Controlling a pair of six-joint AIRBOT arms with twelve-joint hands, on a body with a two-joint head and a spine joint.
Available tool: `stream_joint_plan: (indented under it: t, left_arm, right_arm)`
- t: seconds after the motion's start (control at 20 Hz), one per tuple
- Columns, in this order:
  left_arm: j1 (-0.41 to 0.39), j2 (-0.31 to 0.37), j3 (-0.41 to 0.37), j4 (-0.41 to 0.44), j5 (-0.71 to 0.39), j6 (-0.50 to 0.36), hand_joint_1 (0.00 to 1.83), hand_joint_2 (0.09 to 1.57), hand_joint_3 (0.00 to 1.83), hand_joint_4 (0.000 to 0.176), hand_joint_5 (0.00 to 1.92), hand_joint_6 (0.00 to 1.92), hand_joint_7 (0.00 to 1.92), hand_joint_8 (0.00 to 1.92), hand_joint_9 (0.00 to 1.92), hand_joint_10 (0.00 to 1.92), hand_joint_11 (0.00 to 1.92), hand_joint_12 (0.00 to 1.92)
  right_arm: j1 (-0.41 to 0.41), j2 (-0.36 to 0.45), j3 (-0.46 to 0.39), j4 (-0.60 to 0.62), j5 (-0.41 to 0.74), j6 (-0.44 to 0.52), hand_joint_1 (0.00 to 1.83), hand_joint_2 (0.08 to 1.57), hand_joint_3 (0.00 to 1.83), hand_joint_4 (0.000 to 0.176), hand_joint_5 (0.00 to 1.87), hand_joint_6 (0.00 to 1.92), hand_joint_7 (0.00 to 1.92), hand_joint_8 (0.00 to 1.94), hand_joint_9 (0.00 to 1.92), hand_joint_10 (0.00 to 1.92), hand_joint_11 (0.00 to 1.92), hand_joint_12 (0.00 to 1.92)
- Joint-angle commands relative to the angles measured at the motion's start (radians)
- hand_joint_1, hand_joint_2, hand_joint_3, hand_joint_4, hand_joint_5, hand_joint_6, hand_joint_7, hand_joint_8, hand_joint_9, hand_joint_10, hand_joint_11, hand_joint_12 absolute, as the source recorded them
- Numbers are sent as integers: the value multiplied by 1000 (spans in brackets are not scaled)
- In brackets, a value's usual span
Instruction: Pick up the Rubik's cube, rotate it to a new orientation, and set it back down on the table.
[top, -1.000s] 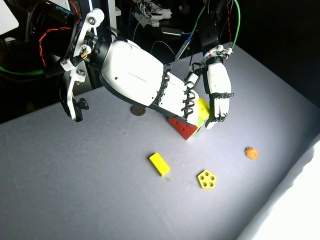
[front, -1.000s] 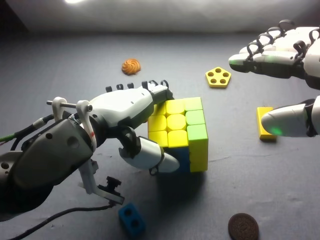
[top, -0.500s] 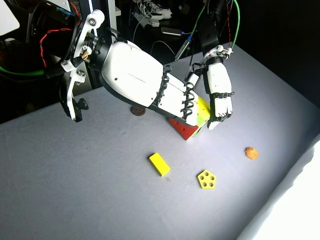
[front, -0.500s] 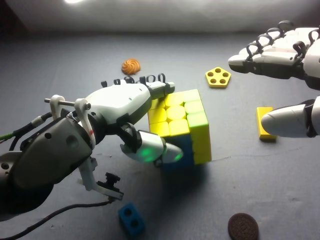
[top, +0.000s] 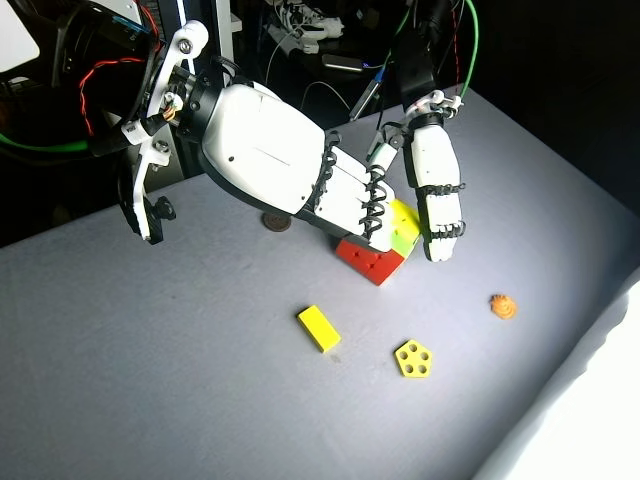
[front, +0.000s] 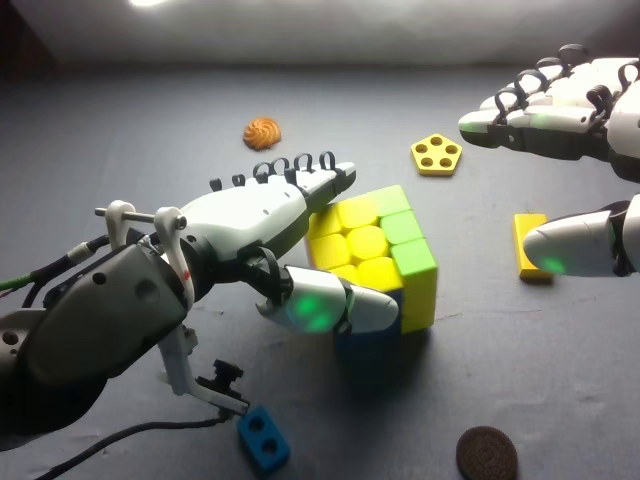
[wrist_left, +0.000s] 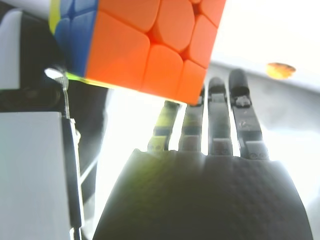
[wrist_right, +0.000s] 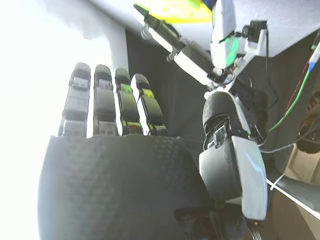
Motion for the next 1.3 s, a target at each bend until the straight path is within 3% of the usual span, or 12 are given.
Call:
stream_joint_plan:
  t: [0.0, 0.35, 0.6, 0.65, 0.7, 0.75, 0.8, 0.9, 0.95, 1.05, 1.1, 1.25]
  left_arm:
    - [-4, 11, -8, 37, -75, -6, 508, 889, 0, 33, 0, 0, 0, 0, 0, 0, 0, 69]
    - [-42, 54, -25, 29, 6, 55, 456, 857, 0, 41, 0, 0, 0, 0, 0, 0, 0, 0]
    - [-137, 97, -38, 17, 166, 181, 471, 879, 0, 19, 0, 0, 0, 0, 0, 0, 0, 0]
    - [-159, 104, -42, 21, 193, 201, 429, 913, 16, 18, 0, 0, 0, 0, 4, 2, 46, 22]
    - [-180, 108, -42, 38, 221, 205, 412, 962, 0, 20, 0, 0, 54, 5, 72, 15, 8, 324]
    - [-200, 113, -41, 44, 259, 219, 393, 991, 0, 21, 99, 14, 250, 21, 254, 69, 1, 810]
    - [-217, 118, -41, 44, 290, 237, 365, 1010, 0, 21, 183, 18, 374, 24, 355, 93, 0, 1038]
    - [-255, 132, -41, 67, 378, 259, 342, 1109, 15, 0, 419, 47, 610, 72, 497, 351, 1, 1444]
    - [-272, 140, -41, 84, 420, 259, 355, 1159, 27, 0, 593, 91, 665, 418, 490, 859, 138, 1580]
    - [-319, 151, -40, 117, 473, 259, 366, 1203, 7, 0, 732, 193, 513, 1103, 415, 1344, 202, 1687]
    - [-330, 152, -40, 120, 481, 259, 363, 1219, 3, 0, 725, 431, 529, 1274, 472, 1421, 269, 1730]
    - [-380, 153, -46, 139, 483, 258, 341, 1249, 4, 0, 691, 1116, 691, 1590, 667, 1732, 478, 1879]
  right_arm:
    - [8, 5, -4, 8, 104, -2, 0, 1299, 5, 0, 0, 0, 6, 1, 23, 5, 18, 9]
    - [6, 5, -5, 8, 104, -3, 0, 1304, 5, 0, 0, 0, 0, 0, 10, 2, 9, 6]
    - [5, 5, -7, 8, 104, -4, 0, 1293, 0, 0, 11, 5, 41, 15, 53, 20, 46, 27]
    - [5, 5, -7, 8, 104, -4, 0, 1299, 0, 0, 45, 1, 94, 3, 110, 7, 8, 265]
    - [4, 5, -7, 8, 104, -5, 0, 1304, 0, 0, 80, 11, 149, 13, 167, 22, 1, 437]
    - [4, 5, -7, 8, 104, -5, 0, 1302, 0, 0, 132, 30, 234, 34, 252, 55, 0, 661]
    - [4, 5, -7, 8, 104, -6, 0, 1303, 0, 0, 179, 48, 296, 45, 310, 81, 0, 795]
    - [2, 5, -7, 8, 104, -6, 46, 1296, 0, 0, 448, 178, 562, 136, 554, 249, 0, 1481]
    - [2, 5, -7, 8, 104, -6, 62, 1302, 0, 0, 463, 412, 640, 365, 497, 772, 71, 1648]
    - [1, 5, -7, 8, 104, -6, 132, 1302, 0, 0, 416, 975, 589, 988, 463, 1382, 241, 1871]
    - [0, 5, -7, 8, 104, -7, 146, 1308, 2, 0, 471, 1187, 629, 1250, 505, 1598, 375, 1911]
    - [-7, 1, -7, 8, 102, -19, 79, 1316, 2, 0, 707, 1490, 852, 1517, 691, 1779, 576, 1921]
